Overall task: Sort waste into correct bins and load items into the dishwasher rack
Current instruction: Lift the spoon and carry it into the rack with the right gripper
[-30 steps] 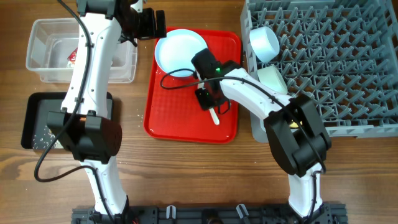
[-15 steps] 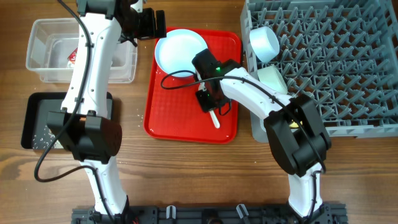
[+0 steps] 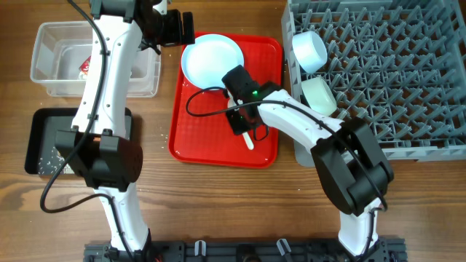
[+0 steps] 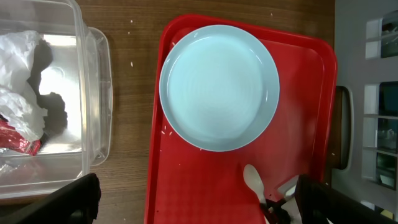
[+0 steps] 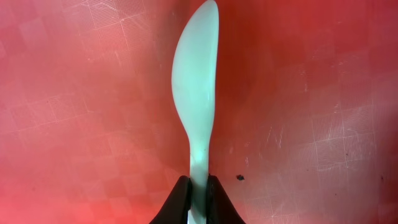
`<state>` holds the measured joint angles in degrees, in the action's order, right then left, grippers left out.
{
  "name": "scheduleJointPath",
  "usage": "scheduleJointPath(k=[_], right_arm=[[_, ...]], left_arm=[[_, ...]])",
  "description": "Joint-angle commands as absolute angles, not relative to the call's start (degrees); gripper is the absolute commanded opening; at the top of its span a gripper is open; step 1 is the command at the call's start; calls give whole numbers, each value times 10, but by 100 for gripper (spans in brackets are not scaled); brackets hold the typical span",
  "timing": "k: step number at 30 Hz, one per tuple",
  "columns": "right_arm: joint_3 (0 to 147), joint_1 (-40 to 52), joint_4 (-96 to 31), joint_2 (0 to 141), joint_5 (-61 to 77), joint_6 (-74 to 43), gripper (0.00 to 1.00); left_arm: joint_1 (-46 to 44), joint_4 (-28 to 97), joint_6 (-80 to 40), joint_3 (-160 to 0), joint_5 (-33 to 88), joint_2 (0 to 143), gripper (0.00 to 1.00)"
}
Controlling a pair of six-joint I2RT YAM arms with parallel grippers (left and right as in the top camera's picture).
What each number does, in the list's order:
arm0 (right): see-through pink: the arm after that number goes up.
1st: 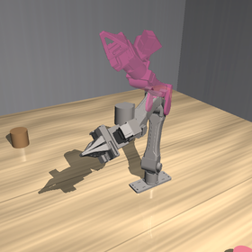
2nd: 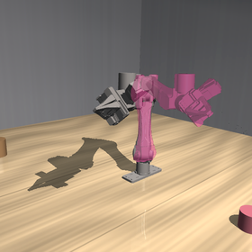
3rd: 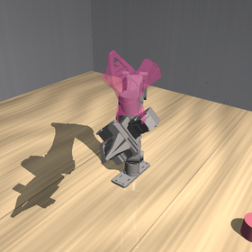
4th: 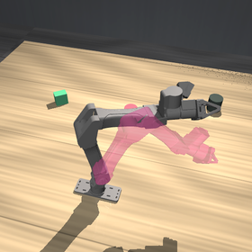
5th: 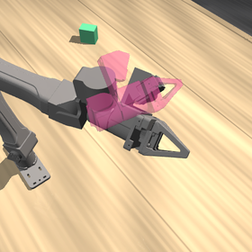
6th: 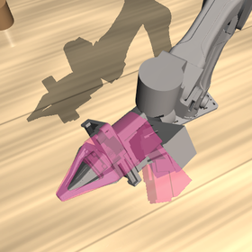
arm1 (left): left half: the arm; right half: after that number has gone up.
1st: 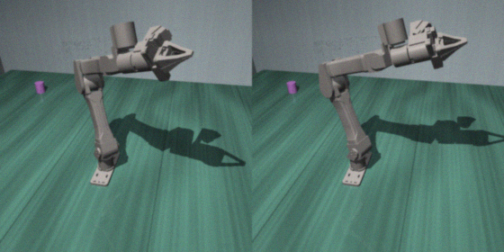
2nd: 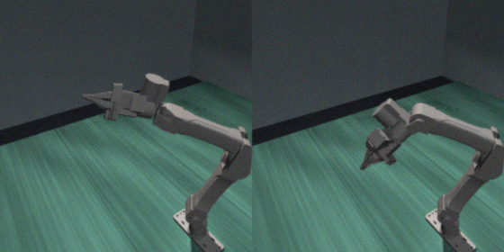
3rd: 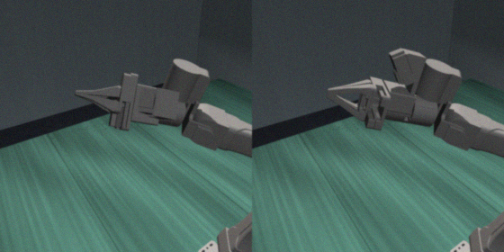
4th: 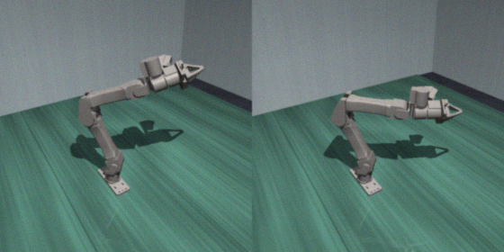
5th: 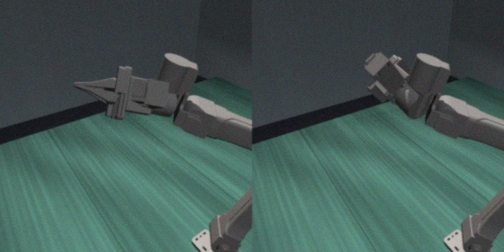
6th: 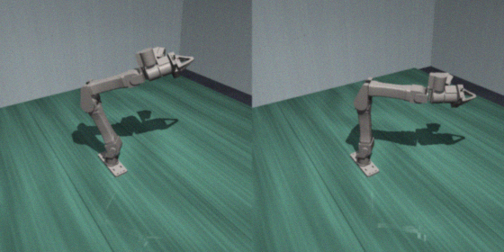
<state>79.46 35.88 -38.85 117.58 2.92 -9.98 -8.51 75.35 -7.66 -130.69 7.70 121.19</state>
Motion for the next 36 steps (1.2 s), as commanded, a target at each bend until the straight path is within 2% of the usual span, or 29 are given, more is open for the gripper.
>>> scheduleJointPath(k=[1,7,11,25,32,36], right_arm=[[748,375,-399,1234,31,-90,4],[751,364,-406,1181,33,-106,4],[755,330,-413,1073,33,-106,4],[755,204,-441,872,-10,-90,4],[755,89,-436,848,-111,-25,4],[755,40,-404,870,-116,20,4]], left_arm=[[-85,752,-80,-1304,74,1219,100],[-85,752,-80,-1304,74,1219,100],[-85,752,-80,-1304,74,1219,100],[-85,752,-80,-1304,74,1219,100],[-85,752,-80,-1304,74,1219,100],[-85,752,-80,-1304,74,1219,100]])
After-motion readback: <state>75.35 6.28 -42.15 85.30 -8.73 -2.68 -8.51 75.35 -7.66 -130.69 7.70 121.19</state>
